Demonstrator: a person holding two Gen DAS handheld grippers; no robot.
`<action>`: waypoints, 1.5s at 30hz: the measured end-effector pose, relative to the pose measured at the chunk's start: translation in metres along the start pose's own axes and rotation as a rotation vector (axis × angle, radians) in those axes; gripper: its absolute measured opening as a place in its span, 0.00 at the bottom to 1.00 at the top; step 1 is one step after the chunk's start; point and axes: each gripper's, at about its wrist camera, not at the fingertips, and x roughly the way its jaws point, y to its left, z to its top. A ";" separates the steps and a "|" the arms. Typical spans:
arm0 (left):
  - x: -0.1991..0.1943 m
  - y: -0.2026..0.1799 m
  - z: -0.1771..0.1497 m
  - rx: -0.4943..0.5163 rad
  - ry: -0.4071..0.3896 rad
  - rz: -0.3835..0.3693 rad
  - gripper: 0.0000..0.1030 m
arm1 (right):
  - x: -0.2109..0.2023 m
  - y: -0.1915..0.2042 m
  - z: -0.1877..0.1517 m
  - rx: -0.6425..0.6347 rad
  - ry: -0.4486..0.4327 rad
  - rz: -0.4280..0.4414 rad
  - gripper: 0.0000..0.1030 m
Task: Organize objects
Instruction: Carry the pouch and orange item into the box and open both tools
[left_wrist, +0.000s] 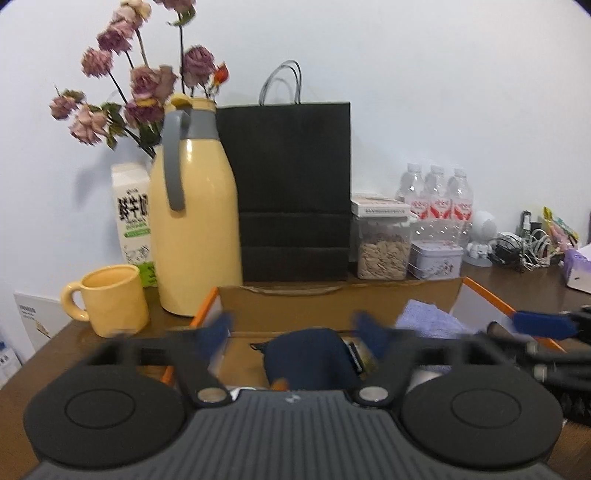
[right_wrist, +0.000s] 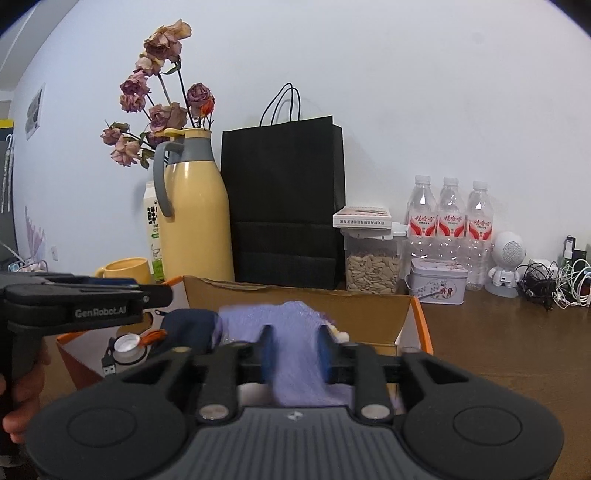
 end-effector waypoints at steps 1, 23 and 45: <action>-0.003 0.000 -0.001 0.000 -0.029 0.016 1.00 | -0.001 0.001 -0.001 -0.001 -0.006 -0.004 0.80; -0.030 0.006 0.002 -0.041 -0.102 0.010 1.00 | -0.023 0.016 -0.005 -0.048 -0.086 -0.047 1.00; -0.078 0.021 -0.047 -0.014 0.043 0.008 1.00 | -0.069 0.031 -0.037 -0.013 -0.008 -0.036 1.00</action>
